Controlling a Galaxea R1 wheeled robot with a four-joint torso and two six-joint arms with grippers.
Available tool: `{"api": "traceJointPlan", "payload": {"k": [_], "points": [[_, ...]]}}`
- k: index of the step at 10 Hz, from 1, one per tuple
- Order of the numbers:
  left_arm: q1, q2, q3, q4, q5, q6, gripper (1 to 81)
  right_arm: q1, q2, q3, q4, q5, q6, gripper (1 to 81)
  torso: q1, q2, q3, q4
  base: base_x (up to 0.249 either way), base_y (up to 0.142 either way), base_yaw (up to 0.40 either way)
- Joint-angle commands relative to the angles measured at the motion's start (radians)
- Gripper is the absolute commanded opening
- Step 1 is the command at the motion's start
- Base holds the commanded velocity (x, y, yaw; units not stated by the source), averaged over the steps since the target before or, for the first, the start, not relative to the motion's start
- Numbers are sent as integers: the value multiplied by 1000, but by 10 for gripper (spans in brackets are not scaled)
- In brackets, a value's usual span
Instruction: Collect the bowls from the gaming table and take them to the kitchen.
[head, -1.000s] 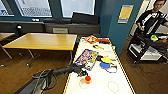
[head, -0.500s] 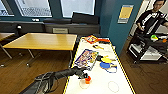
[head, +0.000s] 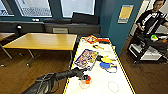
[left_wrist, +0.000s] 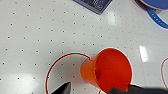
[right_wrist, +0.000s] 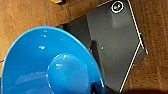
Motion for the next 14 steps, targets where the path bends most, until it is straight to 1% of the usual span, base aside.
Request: {"api": "traceJointPlan", "payload": {"k": [1, 2, 3, 5, 6, 7, 10, 11, 13, 14], "points": [[-148, 14, 24, 14, 37, -6, 811, 30, -25, 13, -19, -70, -3, 10, 0, 0, 0, 0, 0, 0, 0], [-147, 14, 20, 5, 36, -20, 811, 30, -25, 13, -19, -70, -3, 10, 0, 0, 0, 0, 0, 0, 0], [-148, 14, 33, 13, 37, -66, 811, 32, -24, 13, -19, -70, -3, 10, 0, 0, 0, 0, 0, 0, 0], [-158, 14, 36, 11, 36, -96, 811, 32, -24, 15, -19, -71, -3, 10, 0, 0, 0, 0, 0, 0, 0], [-159, 14, 36, 11, 37, -121, 811, 32, -24, 13, -19, -71, -3, 10, 0, 0, 0, 0, 0, 0, 0], [-161, 14, 34, 13, 37, -133, 811, 35, -22, 13, -19, -71, -3, 10, 0, 0, 0, 0, 0, 0, 0], [-182, 15, 39, 13, 53, -135, 811, 36, -21, 15, -19, -83, -6, 10, 0, 0, 0, 0, 0, 0, 0], [-188, 24, 34, 13, 54, -156, 811, 36, -19, 13, -19, -83, -6, 10, 0, 0, 0, 0, 0, 0, 0], [-197, 38, 16, 13, 54, -190, 811, 36, -16, 13, -19, -83, -7, 10, 0, 0, 0, 0, 0, 0, 0], [-197, 44, 5, 14, 56, -213, 811, 36, -16, 13, -19, -83, -7, 10, 0, 0, 0, 0, 0, 0, 0]]}}
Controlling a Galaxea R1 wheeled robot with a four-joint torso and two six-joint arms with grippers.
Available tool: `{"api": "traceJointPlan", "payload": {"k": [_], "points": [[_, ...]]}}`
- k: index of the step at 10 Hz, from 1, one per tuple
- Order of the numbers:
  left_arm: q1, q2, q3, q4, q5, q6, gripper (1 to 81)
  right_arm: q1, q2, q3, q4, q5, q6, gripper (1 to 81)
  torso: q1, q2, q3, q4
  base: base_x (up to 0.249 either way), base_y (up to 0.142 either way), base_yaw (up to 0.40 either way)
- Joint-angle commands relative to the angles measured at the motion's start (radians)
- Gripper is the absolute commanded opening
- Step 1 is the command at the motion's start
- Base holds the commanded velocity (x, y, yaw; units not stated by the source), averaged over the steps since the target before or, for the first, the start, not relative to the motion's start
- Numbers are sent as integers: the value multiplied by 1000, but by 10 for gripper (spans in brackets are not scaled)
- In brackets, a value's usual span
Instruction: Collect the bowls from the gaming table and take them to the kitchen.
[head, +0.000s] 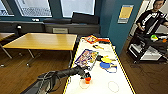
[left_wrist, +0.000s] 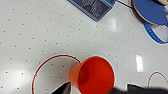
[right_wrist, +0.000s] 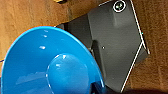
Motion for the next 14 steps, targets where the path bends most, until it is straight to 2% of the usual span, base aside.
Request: {"api": "traceJointPlan", "payload": {"k": [1, 6, 7, 8, 10, 12, 14], "points": [[-165, 24, -19, 11, 40, -39, 811, 29, -22, 15, -16, -68, -5, 10, 0, 0, 0, 0, 0, 0, 0], [-160, 43, -37, 19, 41, -46, 811, 32, -16, 9, -16, -68, -5, 10, 0, 0, 0, 0, 0, 0, 0], [-160, 46, -37, 22, 49, -54, 811, 32, -16, 9, -16, -68, -5, 10, 0, 0, 0, 0, 0, 0, 0], [-159, 54, -44, 48, 63, -85, 811, 32, -14, 9, -16, -68, -5, 10, 0, 0, 0, 0, 0, 0, 0], [-159, 54, -39, 68, 63, -92, 811, 32, -13, 9, -16, -68, -5, 10, 0, 0, 0, 0, 0, 0, 0], [-157, 37, 7, 73, 64, -88, 811, 30, -13, 9, -16, -68, -5, 10, 0, 0, 0, 0, 0, 0, 0], [-150, 6, 77, 100, 84, -96, 811, 32, -13, 12, -16, -68, -5, 10, 0, 0, 0, 0, 0, 0, 0]]}}
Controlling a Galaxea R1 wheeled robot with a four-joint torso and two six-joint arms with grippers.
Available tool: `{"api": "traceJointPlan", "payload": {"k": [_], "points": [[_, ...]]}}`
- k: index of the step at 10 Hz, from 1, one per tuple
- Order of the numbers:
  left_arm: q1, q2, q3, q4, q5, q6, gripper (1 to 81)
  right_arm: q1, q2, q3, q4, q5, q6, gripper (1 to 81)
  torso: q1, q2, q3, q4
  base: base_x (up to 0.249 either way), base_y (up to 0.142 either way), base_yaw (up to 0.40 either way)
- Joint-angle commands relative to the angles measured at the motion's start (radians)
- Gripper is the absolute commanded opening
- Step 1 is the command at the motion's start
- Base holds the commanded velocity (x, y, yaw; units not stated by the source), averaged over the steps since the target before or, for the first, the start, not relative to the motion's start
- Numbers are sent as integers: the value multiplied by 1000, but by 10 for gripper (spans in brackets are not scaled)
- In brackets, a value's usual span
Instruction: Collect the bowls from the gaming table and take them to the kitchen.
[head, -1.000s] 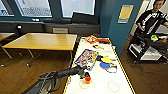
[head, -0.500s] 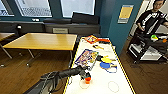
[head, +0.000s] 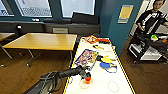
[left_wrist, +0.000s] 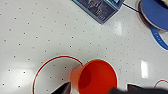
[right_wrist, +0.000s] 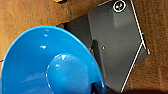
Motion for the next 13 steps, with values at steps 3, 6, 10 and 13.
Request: {"api": "traceJointPlan", "payload": {"k": [3, 6, 10, 13], "points": [[-141, -17, 107, 63, 67, -20, 811, 31, -17, 20, -16, -68, -7, 10, 0, 0, 0, 0, 0, 0, 0], [-139, -13, 107, 83, 67, -20, 811, 33, -19, 19, -18, -71, -7, 10, 0, 0, 0, 0, 0, 0, 0], [-145, -3, 89, 89, 67, -47, 811, 42, -17, 22, -16, -84, -5, 10, 0, 0, 0, 0, 0, 0, 0], [-152, 23, 25, 116, 71, -175, 811, 42, -13, 17, -16, -84, -5, 10, 0, 0, 0, 0, 0, 0, 0]]}}
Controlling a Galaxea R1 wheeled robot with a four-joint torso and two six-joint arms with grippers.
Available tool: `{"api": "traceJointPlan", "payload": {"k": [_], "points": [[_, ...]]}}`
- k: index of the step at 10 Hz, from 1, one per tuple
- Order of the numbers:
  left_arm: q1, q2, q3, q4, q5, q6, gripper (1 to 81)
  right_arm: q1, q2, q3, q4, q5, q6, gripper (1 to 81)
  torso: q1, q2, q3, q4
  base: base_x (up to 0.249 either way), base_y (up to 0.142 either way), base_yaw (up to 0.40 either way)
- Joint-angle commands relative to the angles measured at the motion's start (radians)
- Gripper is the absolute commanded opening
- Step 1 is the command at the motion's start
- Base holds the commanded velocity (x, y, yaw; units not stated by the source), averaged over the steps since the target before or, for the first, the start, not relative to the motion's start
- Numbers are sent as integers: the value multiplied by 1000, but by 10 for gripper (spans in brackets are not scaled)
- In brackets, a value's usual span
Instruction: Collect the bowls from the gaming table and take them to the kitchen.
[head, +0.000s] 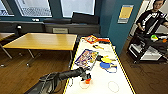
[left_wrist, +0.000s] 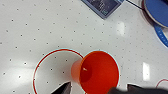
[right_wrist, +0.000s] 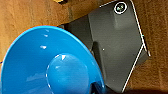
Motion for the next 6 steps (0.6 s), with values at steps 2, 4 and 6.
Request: {"api": "traceJointPlan", "payload": {"k": [2, 4, 6], "points": [[-171, 13, -13, 53, 47, -52, 811, 28, -14, 19, -16, -71, -4, 10, 0, 0, 0, 0, 0, 0, 0], [-162, 4, -13, 54, 61, -52, 811, 28, -11, 18, -17, -71, -4, 10, 0, 0, 0, 0, 0, 0, 0], [-148, 4, -13, 76, 61, -52, 811, 30, -8, 18, -17, -71, -4, 10, 0, 0, 0, 0, 0, 0, 0]]}}
